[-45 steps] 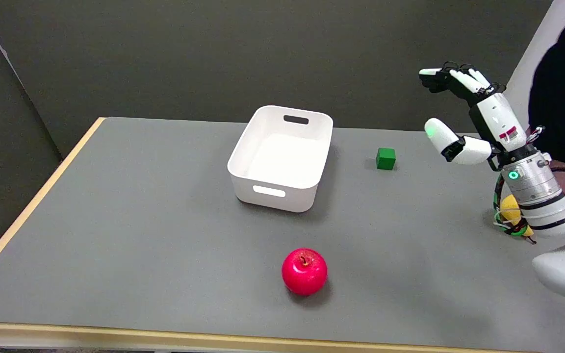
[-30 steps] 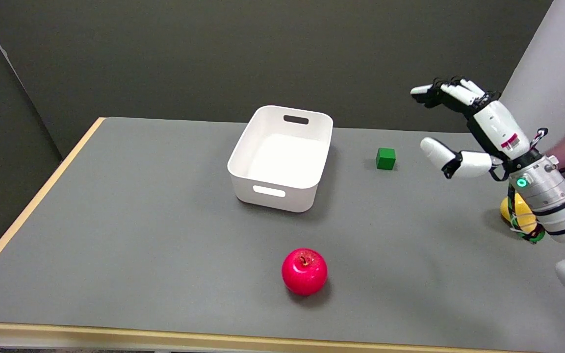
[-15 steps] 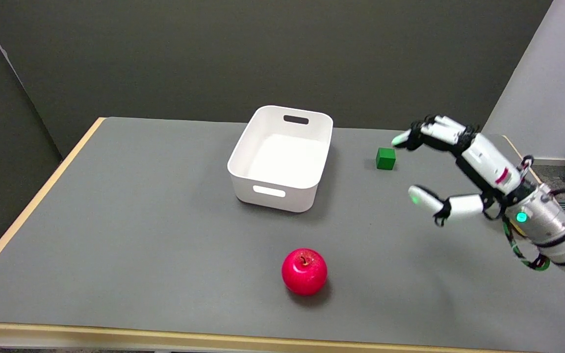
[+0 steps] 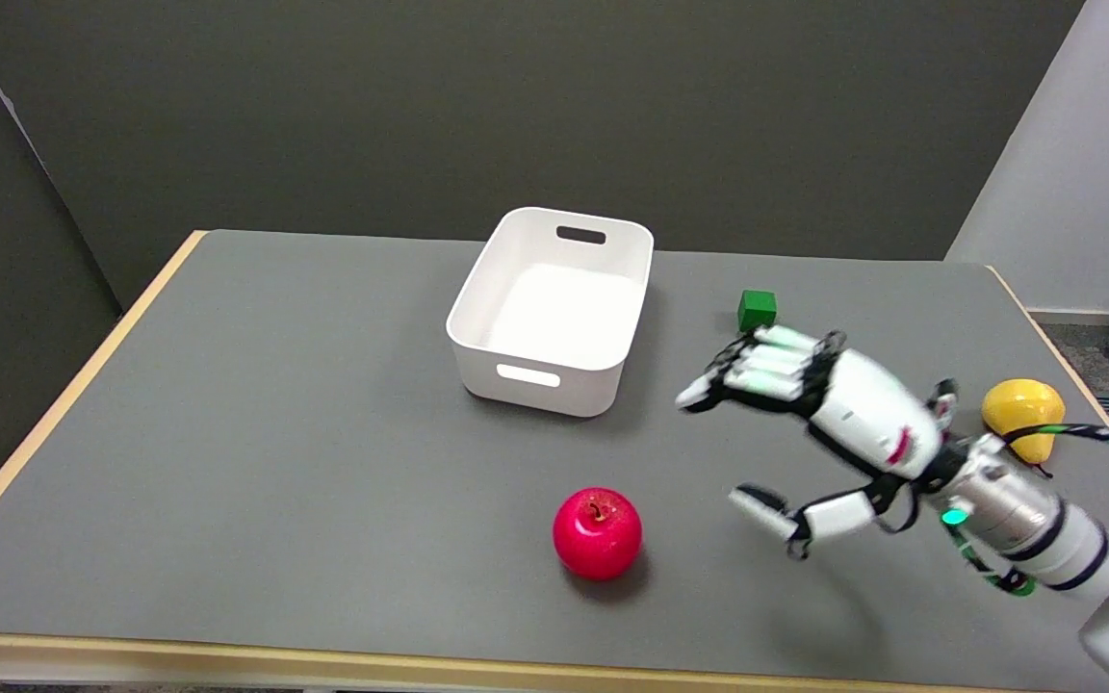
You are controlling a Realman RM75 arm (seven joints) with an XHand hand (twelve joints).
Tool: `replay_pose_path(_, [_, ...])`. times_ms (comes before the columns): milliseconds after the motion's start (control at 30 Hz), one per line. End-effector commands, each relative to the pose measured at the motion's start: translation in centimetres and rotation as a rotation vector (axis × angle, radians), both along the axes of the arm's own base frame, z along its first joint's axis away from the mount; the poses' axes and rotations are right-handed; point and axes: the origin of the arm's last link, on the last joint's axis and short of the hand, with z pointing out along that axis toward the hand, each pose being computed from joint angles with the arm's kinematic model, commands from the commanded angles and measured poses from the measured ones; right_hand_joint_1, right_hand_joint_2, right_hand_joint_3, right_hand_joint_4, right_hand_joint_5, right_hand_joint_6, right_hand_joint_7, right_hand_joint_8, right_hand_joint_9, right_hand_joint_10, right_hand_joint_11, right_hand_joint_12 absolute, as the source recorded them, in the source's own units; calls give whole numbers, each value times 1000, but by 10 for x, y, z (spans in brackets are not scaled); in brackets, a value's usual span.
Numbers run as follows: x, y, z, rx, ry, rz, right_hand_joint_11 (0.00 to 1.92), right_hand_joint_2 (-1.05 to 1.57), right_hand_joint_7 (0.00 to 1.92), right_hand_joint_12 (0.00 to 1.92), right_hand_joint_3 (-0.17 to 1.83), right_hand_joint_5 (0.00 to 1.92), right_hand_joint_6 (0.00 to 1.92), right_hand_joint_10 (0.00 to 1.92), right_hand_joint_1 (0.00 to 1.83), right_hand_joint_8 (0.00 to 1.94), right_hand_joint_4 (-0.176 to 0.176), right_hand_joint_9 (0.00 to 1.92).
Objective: Pick up the red apple.
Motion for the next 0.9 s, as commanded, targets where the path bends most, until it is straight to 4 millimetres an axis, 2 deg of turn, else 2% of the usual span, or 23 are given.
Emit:
replay_pose_path(33, [-48,-26,-95,122,261,-71,198,603,428,1367,890,309,566,895,528,437,75,320])
replay_pose_path(200, [-51,-35,-103,129,267,-75,146,576,353,1308,866,265,483,783,394,363,56,239])
replay_pose_path(333, [-48,-42,-107,139,266,-61,140,574,347,1299,859,259,472,765,366,355,55,231])
replay_pose_path(433, [-52,-47,-100,113,291,-74,143,573,349,1300,859,258,471,764,356,355,56,233])
replay_pose_path(467, [-49,-44,-106,128,270,-71,145,573,351,1302,860,259,472,765,354,355,56,236])
replay_pose_path(733, [-53,-53,-99,100,288,-86,163,575,366,1314,865,265,484,777,349,364,66,256])
replay_pose_path(900, [-65,-56,-96,79,290,-122,171,578,376,1317,870,272,500,781,347,372,74,271])
